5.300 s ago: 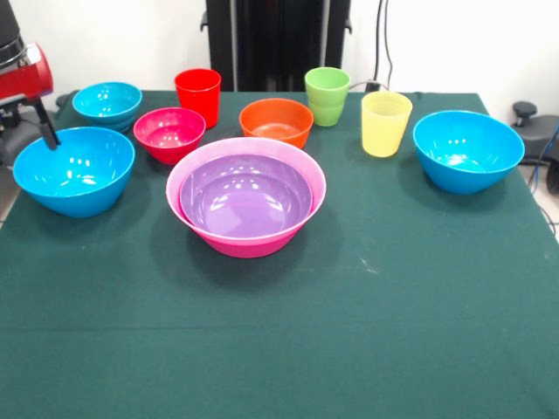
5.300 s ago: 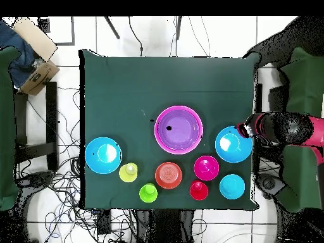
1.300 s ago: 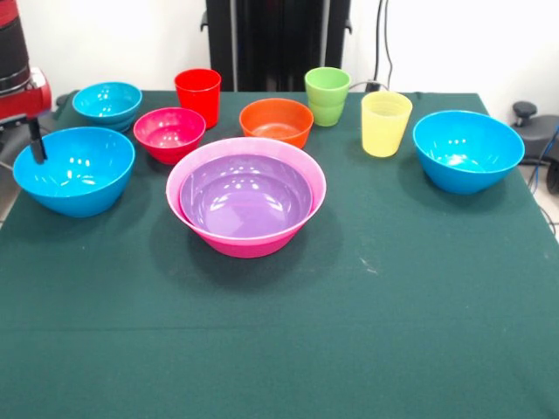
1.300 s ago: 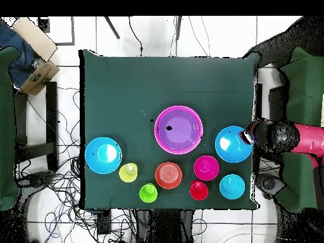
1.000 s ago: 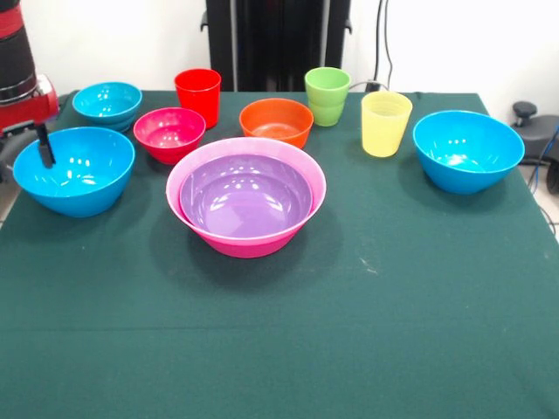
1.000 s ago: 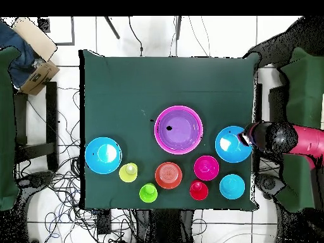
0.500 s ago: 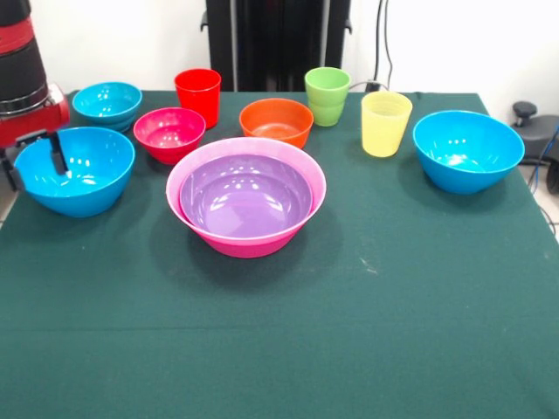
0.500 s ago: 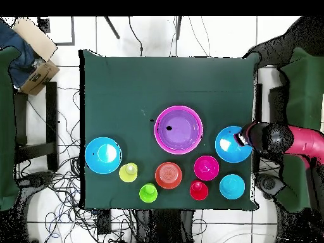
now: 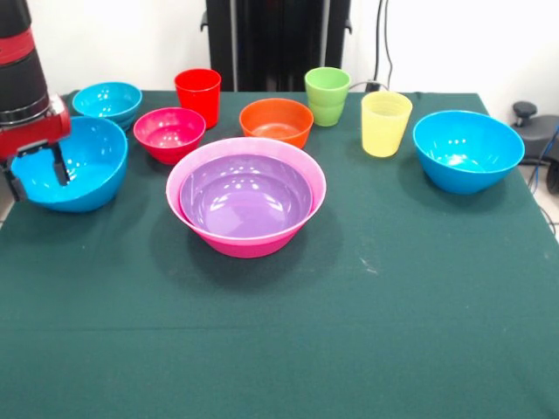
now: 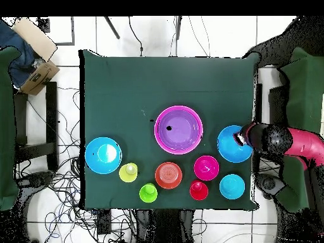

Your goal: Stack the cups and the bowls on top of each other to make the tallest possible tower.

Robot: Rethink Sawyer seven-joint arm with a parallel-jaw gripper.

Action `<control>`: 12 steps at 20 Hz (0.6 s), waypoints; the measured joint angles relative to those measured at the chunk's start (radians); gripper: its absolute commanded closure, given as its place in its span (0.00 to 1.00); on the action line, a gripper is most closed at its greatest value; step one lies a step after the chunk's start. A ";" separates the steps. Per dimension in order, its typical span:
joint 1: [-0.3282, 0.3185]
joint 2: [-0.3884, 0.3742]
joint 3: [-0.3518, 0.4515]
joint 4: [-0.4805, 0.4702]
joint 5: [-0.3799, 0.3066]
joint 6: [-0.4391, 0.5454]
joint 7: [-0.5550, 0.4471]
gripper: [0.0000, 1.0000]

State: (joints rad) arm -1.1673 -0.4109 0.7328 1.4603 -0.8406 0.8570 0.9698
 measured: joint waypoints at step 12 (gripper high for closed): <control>-0.031 0.064 -0.001 -0.019 -0.001 -0.053 0.000 0.00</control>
State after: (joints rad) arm -1.1987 -0.3472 0.7322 1.4415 -0.8411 0.8039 0.9698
